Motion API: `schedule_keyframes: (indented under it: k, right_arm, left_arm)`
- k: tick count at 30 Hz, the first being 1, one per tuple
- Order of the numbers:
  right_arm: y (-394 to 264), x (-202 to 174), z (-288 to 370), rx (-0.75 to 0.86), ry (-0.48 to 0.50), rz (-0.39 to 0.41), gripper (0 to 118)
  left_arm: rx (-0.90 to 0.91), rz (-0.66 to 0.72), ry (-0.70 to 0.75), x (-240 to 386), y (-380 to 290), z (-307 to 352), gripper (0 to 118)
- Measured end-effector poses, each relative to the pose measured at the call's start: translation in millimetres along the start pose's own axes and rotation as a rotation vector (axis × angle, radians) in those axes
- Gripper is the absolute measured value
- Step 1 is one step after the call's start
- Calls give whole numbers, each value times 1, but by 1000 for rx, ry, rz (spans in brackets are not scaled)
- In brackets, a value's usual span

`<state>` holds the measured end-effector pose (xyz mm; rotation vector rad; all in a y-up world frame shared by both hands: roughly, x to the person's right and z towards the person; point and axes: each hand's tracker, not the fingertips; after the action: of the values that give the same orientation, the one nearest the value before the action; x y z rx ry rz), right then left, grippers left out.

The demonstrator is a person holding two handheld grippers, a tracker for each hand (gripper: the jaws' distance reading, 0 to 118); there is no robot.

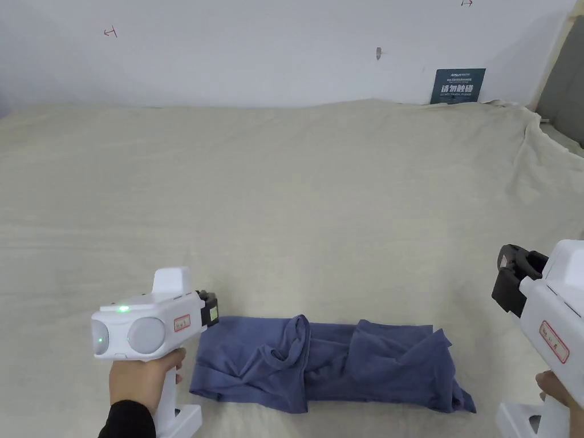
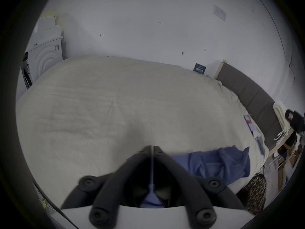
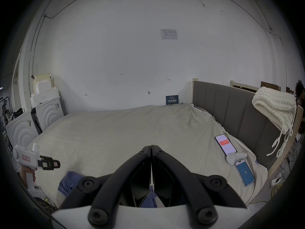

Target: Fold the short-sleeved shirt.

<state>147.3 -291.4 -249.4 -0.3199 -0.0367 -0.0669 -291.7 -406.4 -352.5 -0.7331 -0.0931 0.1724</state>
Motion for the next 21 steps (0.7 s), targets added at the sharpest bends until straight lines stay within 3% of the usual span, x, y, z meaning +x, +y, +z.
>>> schedule_keyframes:
  k: [12, 21]
  right_arm:
    - [-5, 4, 2, -20, -10, -2, 0]
    - [-9, 12, 4, -27, -23, -11, 0]
  left_arm:
    - [-150, -105, -32, 29, -71, -41, 0]
    - [-173, -166, -158, 87, -91, -38, 0]
